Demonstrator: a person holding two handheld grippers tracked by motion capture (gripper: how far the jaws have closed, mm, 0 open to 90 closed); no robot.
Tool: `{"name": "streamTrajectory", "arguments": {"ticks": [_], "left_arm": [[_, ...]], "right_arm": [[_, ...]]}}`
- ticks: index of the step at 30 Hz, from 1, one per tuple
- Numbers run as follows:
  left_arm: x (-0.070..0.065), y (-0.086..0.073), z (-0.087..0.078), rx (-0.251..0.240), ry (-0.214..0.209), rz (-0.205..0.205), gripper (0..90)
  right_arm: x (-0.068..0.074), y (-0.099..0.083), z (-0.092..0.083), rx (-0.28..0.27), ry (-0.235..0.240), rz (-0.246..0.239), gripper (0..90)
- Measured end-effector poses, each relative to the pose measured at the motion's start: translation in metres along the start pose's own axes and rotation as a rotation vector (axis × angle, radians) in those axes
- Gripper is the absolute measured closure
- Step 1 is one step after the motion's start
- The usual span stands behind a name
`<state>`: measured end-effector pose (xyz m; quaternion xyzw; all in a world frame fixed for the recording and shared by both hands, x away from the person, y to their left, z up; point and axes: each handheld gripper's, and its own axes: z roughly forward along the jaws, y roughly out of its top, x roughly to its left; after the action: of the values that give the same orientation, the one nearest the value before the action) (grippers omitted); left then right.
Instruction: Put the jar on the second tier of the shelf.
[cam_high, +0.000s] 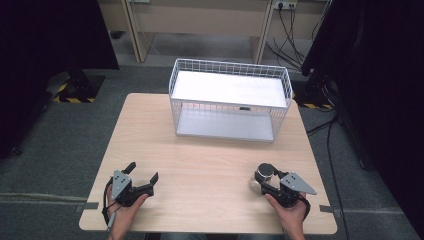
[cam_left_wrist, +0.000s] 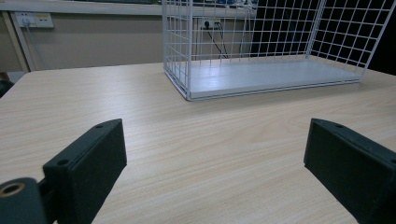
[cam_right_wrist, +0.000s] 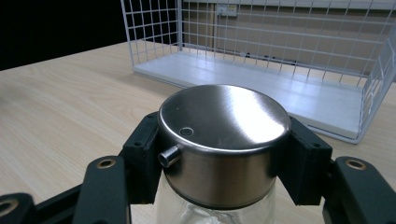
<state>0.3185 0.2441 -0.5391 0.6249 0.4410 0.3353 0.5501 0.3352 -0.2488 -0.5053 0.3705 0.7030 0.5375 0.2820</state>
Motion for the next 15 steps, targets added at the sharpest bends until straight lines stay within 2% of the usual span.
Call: {"name": "streamTrajectory", "arguments": {"ticks": [15], "left_arm": [[0.0, 0.0, 0.0, 0.002, 0.003, 0.003, 5.4]], "right_arm": [[-0.004, 0.041, 0.003, -0.065, -0.009, -0.023, 40.2]]}}
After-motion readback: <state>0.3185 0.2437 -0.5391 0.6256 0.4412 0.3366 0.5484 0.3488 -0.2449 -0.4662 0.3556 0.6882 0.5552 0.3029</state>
